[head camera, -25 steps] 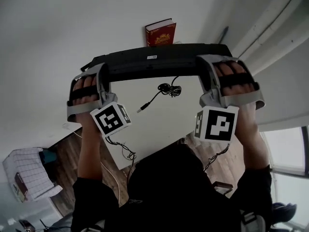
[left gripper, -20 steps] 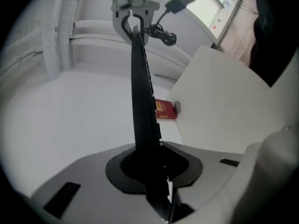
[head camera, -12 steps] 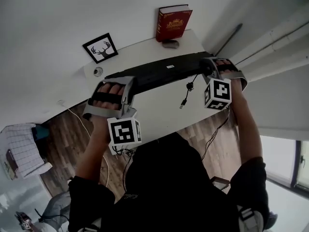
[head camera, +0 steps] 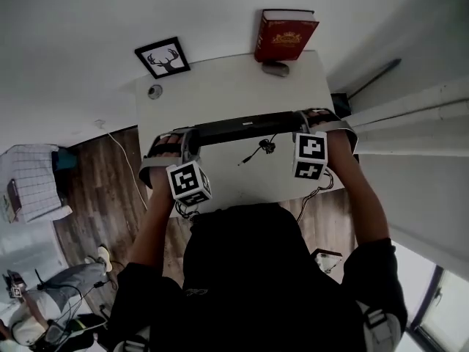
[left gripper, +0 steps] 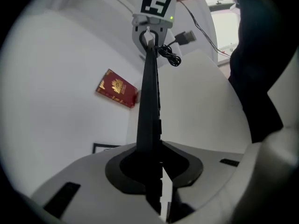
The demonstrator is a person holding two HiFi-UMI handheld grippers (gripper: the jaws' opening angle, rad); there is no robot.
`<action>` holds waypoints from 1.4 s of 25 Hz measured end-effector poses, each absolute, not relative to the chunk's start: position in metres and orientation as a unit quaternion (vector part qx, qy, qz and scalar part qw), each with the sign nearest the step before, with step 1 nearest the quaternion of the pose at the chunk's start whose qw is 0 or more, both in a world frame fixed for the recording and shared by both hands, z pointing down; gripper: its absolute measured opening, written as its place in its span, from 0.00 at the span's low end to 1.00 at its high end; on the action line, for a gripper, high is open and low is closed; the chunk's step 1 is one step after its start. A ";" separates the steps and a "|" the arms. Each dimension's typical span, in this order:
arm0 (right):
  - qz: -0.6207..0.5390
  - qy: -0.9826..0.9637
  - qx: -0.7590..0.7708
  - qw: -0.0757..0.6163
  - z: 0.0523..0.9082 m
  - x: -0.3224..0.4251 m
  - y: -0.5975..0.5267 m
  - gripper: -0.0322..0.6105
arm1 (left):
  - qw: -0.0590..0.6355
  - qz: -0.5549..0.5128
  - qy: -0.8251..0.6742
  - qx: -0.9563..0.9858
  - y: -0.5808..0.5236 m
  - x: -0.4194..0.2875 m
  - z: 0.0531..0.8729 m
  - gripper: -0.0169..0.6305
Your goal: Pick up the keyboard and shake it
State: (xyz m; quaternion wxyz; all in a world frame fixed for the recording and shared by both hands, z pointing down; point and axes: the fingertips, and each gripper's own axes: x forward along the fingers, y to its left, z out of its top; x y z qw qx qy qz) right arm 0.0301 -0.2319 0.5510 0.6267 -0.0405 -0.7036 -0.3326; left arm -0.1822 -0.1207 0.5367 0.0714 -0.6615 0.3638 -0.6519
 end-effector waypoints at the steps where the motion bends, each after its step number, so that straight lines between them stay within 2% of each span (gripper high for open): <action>1: -0.316 -0.708 -0.063 0.629 0.562 0.032 -0.224 0.20 | 0.041 -0.657 0.357 -0.663 -0.114 -0.180 0.553 0.16; 8: -0.236 -0.700 -0.191 0.646 0.636 0.048 -0.189 0.20 | -0.126 -0.636 0.299 -0.700 -0.067 -0.149 0.646 0.17; 10: -0.231 -0.698 -0.206 0.645 0.645 0.048 -0.183 0.20 | -0.143 -0.638 0.293 -0.697 -0.059 -0.147 0.657 0.17; 17: -0.193 -0.709 -0.224 0.640 0.663 0.044 -0.189 0.20 | -0.119 -0.656 0.295 -0.684 -0.073 -0.152 0.663 0.20; 18: -0.180 -0.714 -0.228 0.637 0.663 0.043 -0.189 0.20 | -0.113 -0.659 0.307 -0.677 -0.076 -0.157 0.662 0.23; 20: -0.151 -0.727 -0.240 0.625 0.659 0.038 -0.195 0.20 | -0.086 -0.670 0.341 -0.653 -0.089 -0.170 0.655 0.42; 22: -0.132 -0.736 -0.253 0.614 0.657 0.031 -0.204 0.20 | -0.034 -0.686 0.363 -0.630 -0.103 -0.174 0.642 0.50; 25: -0.124 -0.733 -0.272 0.611 0.656 0.023 -0.214 0.20 | 0.027 -0.687 0.353 -0.635 -0.109 -0.145 0.627 0.50; 28: -0.130 -0.725 -0.292 0.611 0.657 0.019 -0.214 0.21 | 0.039 -0.669 0.339 -0.661 -0.116 -0.110 0.625 0.52; 30: -0.127 -0.724 -0.294 0.610 0.656 0.020 -0.214 0.21 | 0.030 -0.671 0.328 -0.665 -0.126 -0.102 0.635 0.58; 35: -0.124 -0.736 -0.291 0.599 0.657 0.017 -0.215 0.21 | 0.025 -0.653 0.324 -0.684 -0.149 -0.095 0.667 0.59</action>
